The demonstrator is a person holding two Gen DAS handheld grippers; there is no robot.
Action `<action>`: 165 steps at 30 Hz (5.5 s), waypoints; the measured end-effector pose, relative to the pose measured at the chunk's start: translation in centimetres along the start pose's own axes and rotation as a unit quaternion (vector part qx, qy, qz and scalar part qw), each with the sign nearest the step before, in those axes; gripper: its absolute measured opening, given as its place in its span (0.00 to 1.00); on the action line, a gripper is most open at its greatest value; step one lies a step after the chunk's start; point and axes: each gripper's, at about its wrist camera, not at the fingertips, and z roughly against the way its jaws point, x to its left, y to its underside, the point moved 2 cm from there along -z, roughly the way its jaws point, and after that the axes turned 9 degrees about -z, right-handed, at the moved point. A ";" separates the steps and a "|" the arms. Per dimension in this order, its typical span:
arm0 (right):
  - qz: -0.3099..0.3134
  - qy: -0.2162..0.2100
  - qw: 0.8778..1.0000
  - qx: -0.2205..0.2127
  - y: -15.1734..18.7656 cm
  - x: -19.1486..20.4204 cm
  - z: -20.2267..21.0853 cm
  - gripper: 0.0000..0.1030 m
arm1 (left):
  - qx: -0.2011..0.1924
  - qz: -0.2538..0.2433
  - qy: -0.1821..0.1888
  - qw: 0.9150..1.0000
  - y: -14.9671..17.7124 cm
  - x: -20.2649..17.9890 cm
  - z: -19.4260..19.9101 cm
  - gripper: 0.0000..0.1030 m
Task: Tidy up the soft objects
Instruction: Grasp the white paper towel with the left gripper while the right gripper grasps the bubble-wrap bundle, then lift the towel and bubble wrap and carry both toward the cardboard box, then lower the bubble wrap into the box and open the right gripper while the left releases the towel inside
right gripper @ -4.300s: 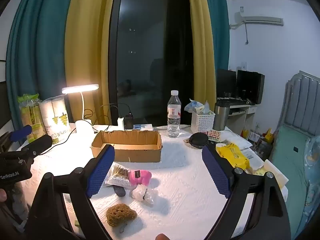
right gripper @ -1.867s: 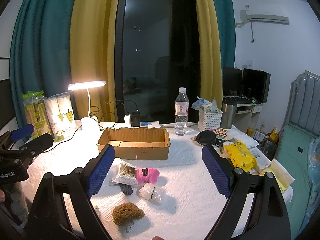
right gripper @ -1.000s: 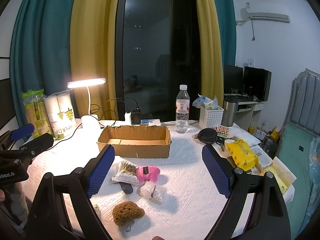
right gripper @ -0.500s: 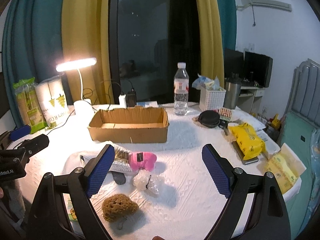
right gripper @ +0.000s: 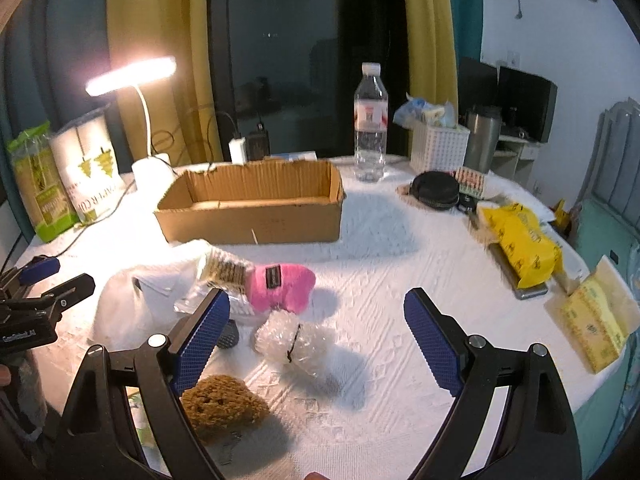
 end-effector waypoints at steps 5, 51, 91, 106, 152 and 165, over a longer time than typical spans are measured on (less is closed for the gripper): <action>-0.005 0.003 1.000 0.028 0.8 -0.5 -2.6 0.89 | 0.037 -0.001 0.003 0.999 1.1 0.8 -2.8 0.99; -0.002 -0.053 0.996 0.065 0.6 -0.3 -4.3 0.63 | -0.029 0.022 0.061 0.997 -2.6 3.4 -0.1 0.03; 0.050 -0.091 0.994 -0.046 -12.1 -0.7 -4.9 0.63 | -0.146 -0.022 0.093 0.985 -17.9 -2.5 0.6 0.02; 0.022 -0.100 0.994 -0.037 -14.1 -6.1 -8.8 0.63 | -0.114 -0.030 0.109 0.987 -20.9 -8.6 -7.1 0.02; -0.004 -0.087 0.996 -0.028 -12.7 -4.8 -7.8 0.63 | -0.013 0.013 0.226 0.974 -17.3 -7.6 -11.3 0.97; 0.058 -0.129 0.990 0.016 -12.9 4.3 -11.5 0.63 | -0.056 0.035 0.168 0.984 -14.4 0.7 -8.1 0.97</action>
